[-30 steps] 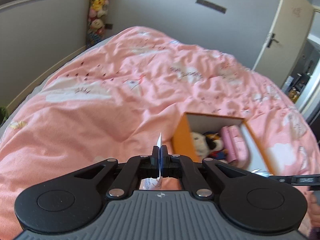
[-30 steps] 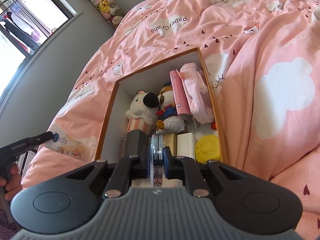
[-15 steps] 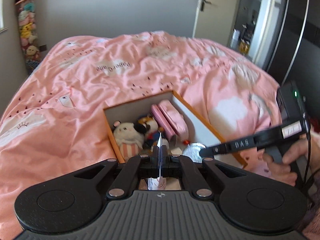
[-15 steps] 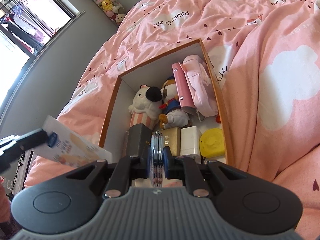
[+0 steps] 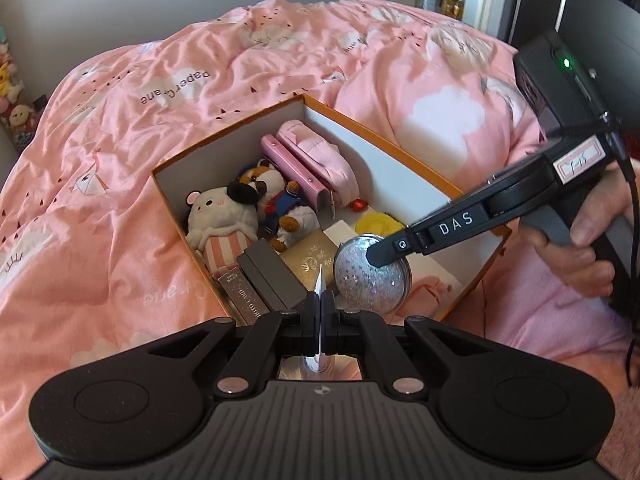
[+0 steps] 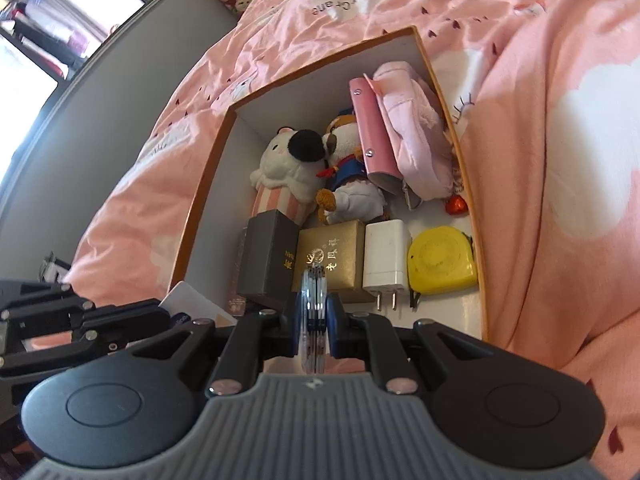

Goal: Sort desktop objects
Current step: 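Lower the compact into the box with the right tool while the left tool carries the lotion tube over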

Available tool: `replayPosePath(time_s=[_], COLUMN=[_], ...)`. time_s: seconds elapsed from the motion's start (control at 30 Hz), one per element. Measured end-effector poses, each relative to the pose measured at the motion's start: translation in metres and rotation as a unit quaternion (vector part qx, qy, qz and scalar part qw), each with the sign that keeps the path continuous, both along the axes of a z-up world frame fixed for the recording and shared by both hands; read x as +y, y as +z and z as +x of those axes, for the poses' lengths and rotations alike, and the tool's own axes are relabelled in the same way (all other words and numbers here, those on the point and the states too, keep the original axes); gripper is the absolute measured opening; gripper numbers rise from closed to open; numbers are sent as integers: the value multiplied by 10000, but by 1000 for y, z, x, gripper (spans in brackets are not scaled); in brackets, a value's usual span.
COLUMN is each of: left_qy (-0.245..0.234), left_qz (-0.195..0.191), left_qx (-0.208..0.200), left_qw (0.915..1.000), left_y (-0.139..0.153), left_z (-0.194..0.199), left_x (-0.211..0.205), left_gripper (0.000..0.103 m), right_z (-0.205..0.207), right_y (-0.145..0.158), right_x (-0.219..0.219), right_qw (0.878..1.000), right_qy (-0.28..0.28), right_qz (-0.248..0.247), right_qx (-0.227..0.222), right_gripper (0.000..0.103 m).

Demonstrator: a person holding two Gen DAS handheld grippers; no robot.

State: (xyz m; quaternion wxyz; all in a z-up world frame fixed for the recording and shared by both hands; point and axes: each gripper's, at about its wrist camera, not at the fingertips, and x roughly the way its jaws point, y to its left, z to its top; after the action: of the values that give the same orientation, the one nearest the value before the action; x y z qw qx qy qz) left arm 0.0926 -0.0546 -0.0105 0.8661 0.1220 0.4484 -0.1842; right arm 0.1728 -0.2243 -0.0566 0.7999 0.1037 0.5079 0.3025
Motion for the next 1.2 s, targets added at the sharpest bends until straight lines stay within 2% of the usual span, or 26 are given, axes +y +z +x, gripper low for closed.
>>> replayPosePath(time_s=[0.17, 0.37, 0.6, 0.73, 0.83, 1.0, 1.07, 1.2], left_qy=[-372, -604, -538, -423, -261, 147, 306, 750], left_qz=[104, 343, 472, 299, 94, -296, -491, -751], left_qx=[53, 176, 230, 167, 159, -72, -160, -102], left_qw=[9992, 9974, 9972, 9985, 9995, 9994, 9982, 9943], left_y=[-8, -18, -28, -25, -20, -7, 0, 7], left_z=[4, 8, 11, 12, 12, 7, 3, 0], left_x=[-2, -6, -1, 6, 12, 24, 31, 43], left_gripper=[0, 0, 1, 2, 7, 13, 18, 18], right_z=[1, 1, -1, -13, -21, -22, -23, -24], right_y=[7, 8, 17, 15, 10, 2, -1, -9], right_x=[13, 31, 34, 44, 53, 70, 77, 90], right_qw=[9940, 9709, 9489, 9210, 8936, 8552, 8435, 8244], right_qy=[788, 1816, 2283, 2886, 3385, 3993, 4184, 4480], right_qz=[-522, -1173, -1630, -1940, -2195, -2558, -2642, -2792], right_qx=[-553, -1027, -1445, -1756, -1968, -2089, -2089, -2044], right_gripper=[14, 14, 14, 14, 14, 14, 14, 14])
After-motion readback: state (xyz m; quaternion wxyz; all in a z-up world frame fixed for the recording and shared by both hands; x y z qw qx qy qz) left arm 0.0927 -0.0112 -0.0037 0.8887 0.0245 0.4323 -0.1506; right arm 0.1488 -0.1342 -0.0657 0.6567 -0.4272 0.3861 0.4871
